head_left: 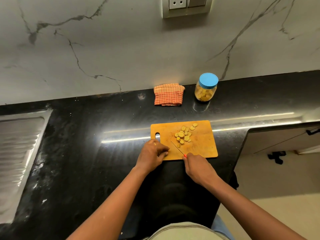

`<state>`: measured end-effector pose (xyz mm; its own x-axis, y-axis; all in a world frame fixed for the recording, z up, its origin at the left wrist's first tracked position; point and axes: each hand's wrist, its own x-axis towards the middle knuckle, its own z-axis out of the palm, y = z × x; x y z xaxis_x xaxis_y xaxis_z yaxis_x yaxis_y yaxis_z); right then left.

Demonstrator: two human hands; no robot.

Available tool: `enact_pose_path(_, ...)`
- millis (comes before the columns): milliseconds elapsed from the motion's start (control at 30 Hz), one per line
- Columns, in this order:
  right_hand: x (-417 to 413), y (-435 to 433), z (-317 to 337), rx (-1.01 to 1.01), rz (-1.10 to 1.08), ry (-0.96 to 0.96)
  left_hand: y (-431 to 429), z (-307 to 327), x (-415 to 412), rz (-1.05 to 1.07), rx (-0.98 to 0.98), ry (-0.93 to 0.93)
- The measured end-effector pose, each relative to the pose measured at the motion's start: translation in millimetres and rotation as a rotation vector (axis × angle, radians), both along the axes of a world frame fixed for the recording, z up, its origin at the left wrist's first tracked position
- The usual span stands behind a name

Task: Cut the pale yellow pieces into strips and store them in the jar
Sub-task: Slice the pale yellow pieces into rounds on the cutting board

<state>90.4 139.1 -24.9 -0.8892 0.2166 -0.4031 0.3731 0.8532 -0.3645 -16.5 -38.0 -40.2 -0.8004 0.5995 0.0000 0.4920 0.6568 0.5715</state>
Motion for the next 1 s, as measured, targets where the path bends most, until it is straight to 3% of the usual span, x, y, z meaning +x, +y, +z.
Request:
enact_pose_path(133, 9, 8, -2, 0.001, -0.02, -0.013, -6, 2, 2, -0.02, -0.025, 0.032)
enact_pose_path(433, 3, 1, 1, -0.036, 0.039, 0.011, -10, 10, 5, -0.004, -0.054, -0.131)
enact_pose_path(633, 0, -1, -1, -0.044, 0.076, 0.021, -3, 17, 3, -0.057, -0.18, -0.116)
enact_pose_path(1000, -4, 3, -2, -0.066, 0.091, 0.024, -8, 21, 7, 0.004, -0.169, -0.143)
